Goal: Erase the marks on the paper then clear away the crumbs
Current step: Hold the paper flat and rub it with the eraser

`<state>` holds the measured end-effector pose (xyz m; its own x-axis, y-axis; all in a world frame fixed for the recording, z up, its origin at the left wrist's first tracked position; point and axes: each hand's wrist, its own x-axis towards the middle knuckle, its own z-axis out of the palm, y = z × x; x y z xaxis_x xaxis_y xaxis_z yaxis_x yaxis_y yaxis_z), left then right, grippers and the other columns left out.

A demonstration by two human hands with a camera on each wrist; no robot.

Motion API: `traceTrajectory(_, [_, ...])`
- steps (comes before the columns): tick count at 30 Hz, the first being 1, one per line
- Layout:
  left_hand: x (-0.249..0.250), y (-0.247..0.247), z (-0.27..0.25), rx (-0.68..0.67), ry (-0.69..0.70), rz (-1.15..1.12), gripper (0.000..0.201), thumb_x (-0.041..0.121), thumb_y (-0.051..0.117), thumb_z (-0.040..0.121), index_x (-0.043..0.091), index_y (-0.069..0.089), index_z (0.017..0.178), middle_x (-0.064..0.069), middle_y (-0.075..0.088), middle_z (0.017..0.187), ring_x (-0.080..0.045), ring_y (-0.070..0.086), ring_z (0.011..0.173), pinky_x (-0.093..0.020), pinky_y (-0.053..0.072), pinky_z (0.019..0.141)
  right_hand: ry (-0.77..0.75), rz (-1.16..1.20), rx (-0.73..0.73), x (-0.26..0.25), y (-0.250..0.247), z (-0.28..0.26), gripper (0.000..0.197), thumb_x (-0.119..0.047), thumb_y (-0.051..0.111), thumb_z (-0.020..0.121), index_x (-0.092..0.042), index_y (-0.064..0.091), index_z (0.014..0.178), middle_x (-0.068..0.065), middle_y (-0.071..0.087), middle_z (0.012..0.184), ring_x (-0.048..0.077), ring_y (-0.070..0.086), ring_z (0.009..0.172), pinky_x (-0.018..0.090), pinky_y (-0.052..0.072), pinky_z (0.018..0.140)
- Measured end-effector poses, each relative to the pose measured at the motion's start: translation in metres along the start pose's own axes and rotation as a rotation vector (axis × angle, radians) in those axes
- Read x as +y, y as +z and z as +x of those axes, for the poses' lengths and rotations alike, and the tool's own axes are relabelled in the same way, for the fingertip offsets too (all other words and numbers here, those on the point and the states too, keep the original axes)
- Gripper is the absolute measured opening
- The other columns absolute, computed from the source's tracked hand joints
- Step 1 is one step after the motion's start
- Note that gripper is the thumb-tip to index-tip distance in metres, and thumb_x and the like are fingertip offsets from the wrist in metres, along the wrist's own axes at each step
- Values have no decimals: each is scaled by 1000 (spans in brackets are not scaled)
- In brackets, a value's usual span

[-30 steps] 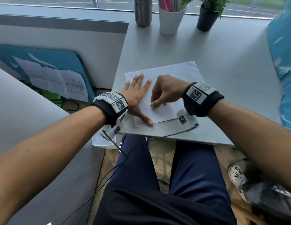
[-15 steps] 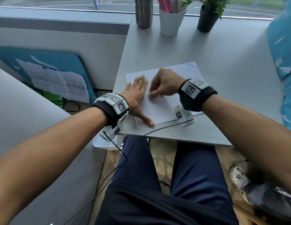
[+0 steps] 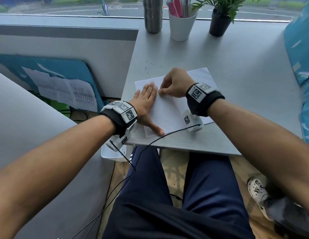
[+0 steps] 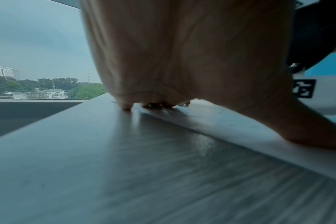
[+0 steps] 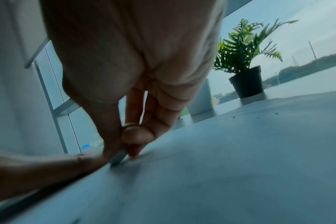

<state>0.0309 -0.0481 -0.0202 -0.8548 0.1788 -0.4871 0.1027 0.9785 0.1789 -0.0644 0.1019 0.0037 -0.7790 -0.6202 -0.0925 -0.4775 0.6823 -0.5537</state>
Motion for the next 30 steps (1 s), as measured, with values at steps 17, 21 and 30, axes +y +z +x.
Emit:
traceTrajectory(17, [-14,-9,3,-10,-31,159,128,90,44,67,20,-18,154,-11,-28,158,-26,-24,147,-53,-10,119,166,2,-73,60,-18,-44,14,-30,75,81,-18,71,88,-2,65,81,12,56,75,25,47,74])
traceTrajectory(21, [-19,-13,-3,152,-51,284,108,79,30,85,7,-8,155,-11,-21,161,-23,-21,148,-52,-9,120,152,29,-94,64,-20,-39,13,-30,74,81,-19,70,87,-6,63,76,8,53,68,29,50,76])
traceTrajectory(30, [19,20,-28,21,690,293,66,55,24,102,28,-1,157,7,-14,163,-14,-17,149,-39,-12,120,126,47,-98,67,-19,-40,10,-29,74,82,-20,69,86,-8,60,72,6,50,64,29,49,76])
